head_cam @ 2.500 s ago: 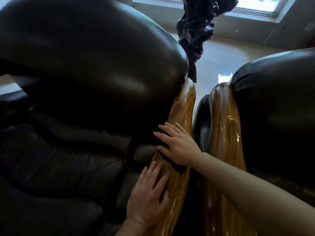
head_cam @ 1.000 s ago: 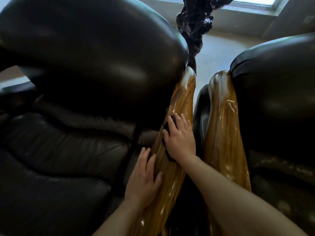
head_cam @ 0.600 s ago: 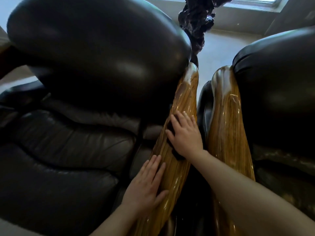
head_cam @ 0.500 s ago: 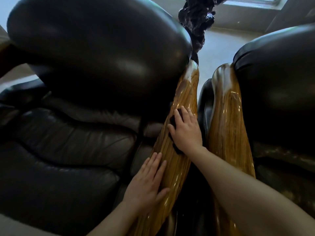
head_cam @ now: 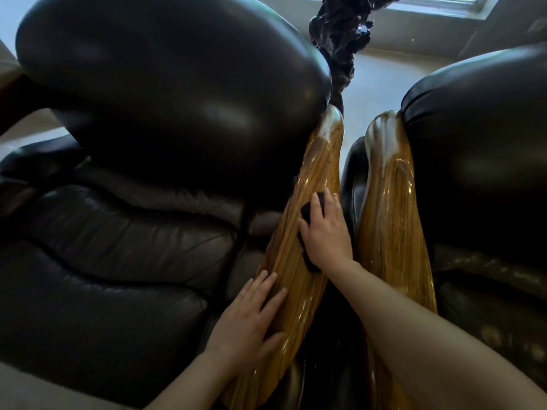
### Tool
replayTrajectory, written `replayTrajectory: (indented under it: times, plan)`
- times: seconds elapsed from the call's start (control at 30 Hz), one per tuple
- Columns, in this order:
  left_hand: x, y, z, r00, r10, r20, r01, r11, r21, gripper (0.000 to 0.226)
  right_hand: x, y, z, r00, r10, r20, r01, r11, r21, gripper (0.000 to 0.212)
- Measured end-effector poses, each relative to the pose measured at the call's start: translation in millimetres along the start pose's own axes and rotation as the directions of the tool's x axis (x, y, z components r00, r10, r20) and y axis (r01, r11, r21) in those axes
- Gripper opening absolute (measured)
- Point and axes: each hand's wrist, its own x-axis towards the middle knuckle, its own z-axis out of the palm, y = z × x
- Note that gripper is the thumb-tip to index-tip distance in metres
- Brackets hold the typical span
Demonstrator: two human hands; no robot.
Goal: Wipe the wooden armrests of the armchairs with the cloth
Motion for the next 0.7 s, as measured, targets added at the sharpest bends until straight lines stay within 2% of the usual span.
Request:
replayTrajectory:
  times: [0.07, 0.23, 0.4, 0.43, 0.47, 0.57, 0.63, 0.7]
  plan:
    - [-4, -1, -1, 1.0, -0.002, -0.002, 0.002, 1.0, -0.004, 0.067, -19, -10, 6, 0.999, -0.027, -0.021, 0.026, 0.999, -0.018, 0.062]
    - [-26, -6, 1, 0.986, 0.148, 0.077, -0.155, 0.982, 0.104, 0.052, -82, -22, 22, 0.946, -0.32, 0.05, 0.323, 0.945, -0.057, 0.055]
    - [-42, -12, 1, 0.989, 0.123, 0.087, -0.13, 0.988, 0.084, 0.056, -71, -7, 15, 0.798, -0.573, 0.185, 0.599, 0.788, -0.144, 0.058]
    - [-42, -10, 0, 0.988, 0.119, 0.095, -0.126, 0.989, 0.082, 0.057, -60, -4, 10, 0.805, -0.566, 0.179, 0.591, 0.789, -0.166, 0.059]
    - [-42, -8, -1, 0.988, 0.108, 0.109, -0.116, 0.99, 0.074, 0.058, -48, -1, 5, 0.843, -0.514, 0.155, 0.536, 0.825, -0.18, 0.061]
    - [-42, -2, -4, 0.992, 0.076, 0.098, -0.082, 0.995, 0.059, 0.058, -24, 2, -4, 0.97, -0.23, 0.076, 0.239, 0.961, -0.138, 0.064]
    - [-44, -1, -3, 0.994, 0.059, 0.092, -0.065, 0.996, 0.063, 0.059, -30, -10, 0, 0.994, -0.1, 0.048, 0.104, 0.991, -0.09, 0.066]
    - [-45, 1, -6, 0.994, 0.06, 0.094, -0.071, 0.991, 0.113, 0.06, -51, -23, 9, 0.991, -0.128, 0.037, 0.131, 0.987, -0.091, 0.065]
